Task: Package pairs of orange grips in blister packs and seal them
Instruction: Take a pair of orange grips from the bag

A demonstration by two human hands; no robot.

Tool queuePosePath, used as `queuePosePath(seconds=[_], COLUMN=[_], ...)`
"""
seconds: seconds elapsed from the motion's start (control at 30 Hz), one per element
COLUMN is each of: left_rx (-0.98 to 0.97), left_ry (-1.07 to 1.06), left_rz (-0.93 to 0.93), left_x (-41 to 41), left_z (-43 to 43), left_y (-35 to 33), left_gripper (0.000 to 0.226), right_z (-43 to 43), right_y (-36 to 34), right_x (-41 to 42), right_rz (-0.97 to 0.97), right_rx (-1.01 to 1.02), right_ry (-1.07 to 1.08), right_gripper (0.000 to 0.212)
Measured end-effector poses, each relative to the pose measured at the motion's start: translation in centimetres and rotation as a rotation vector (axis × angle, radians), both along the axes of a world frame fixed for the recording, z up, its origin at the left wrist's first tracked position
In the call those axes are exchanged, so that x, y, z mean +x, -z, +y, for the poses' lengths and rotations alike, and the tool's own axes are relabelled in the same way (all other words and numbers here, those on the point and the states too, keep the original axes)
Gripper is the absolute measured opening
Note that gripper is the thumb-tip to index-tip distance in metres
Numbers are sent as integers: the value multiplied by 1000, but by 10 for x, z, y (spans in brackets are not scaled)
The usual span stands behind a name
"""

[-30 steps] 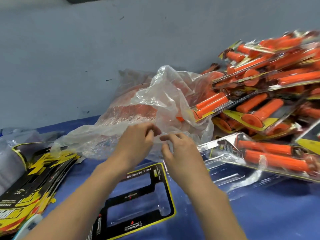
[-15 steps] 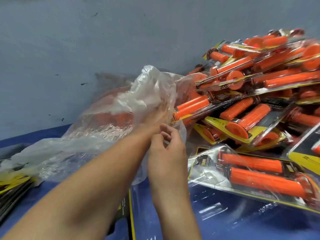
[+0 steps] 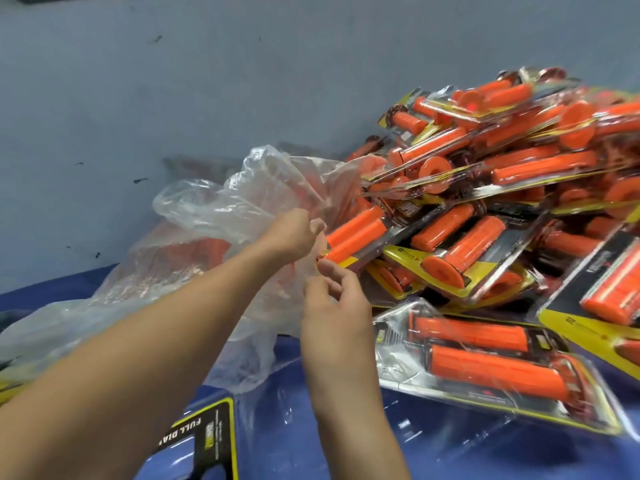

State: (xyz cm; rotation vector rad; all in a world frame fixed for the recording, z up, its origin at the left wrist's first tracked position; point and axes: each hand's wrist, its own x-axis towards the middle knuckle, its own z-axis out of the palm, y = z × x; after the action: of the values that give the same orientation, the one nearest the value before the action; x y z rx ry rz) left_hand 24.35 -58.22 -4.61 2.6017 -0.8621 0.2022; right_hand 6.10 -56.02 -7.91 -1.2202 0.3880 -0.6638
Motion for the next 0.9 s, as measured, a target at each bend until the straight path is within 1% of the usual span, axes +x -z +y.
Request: queuePosePath(seconds=[0.03,0.07,0.1,0.13,0.17,0.2,0.23,0.3,0.33,0.4,0.43,0.5,0.57,0.6,0.67,0.73,0.8,0.9], left_rx=[-93,-232,-399,-538,-621,-623,-550,-356,-273,-182,-169,-222,-300,-294,-172,0,180,324], left_ry=[-17,-8,39,135,274,414,532,659,678,664,648,635,669,708,768,714,550,333], left_rz=[-5,-45,-142,-297,-459,-581,-646,-677,-653,-570,-530,-487,-548,-580,-563,-527,-472,-321], left_x=[-11,-25,-40,-58,-77,-96,-111,-124,-123,-114,-109,-105,-104,-104,-104,-102,-94,-77], left_z=[-2,-6,-11,-19,-26,-32,-37,-37,-33,-19,-12,4,23,34,54,67,68,54], left_y=[-8,-20,-36,-55,-75,-92,-103,-114,-115,-107,-100,-88,-79,-72,-53,-35,-23,-21], left_gripper=[34,32,31,32,32,29,24,20,22,25,26,25,25,28,29,29,33,37], right_z=[0,1,0,-2,-5,-6,-8,-14,-16,-21,-23,-26,-29,-29,-29,-28,-28,-29], right_y=[1,1,1,1,-1,-4,-6,-11,-12,-13,-14,-16,-19,-19,-18,-14,-11,-7], right_x=[-1,-3,-3,-1,0,0,0,-4,-7,-15,-20,-28,-34,-36,-37,-37,-36,-33], right_rz=[-4,23,41,46,36,10,-23,-135,-203,-302,-352,-452,-519,-524,-487,-439,-390,-313], right_rx=[30,42,46,58,68,90,137,324,419,585,642,714,762,766,751,733,711,686], right_ry=[-17,-18,-37,-49,-79,-97,-105,-102,-97,-87,-80,-82,-96,-105,-109,-126,-129,-119], right_gripper=[21,20,20,20,23,27,31,35,36,33,29,24,26,26,21,16,18,25])
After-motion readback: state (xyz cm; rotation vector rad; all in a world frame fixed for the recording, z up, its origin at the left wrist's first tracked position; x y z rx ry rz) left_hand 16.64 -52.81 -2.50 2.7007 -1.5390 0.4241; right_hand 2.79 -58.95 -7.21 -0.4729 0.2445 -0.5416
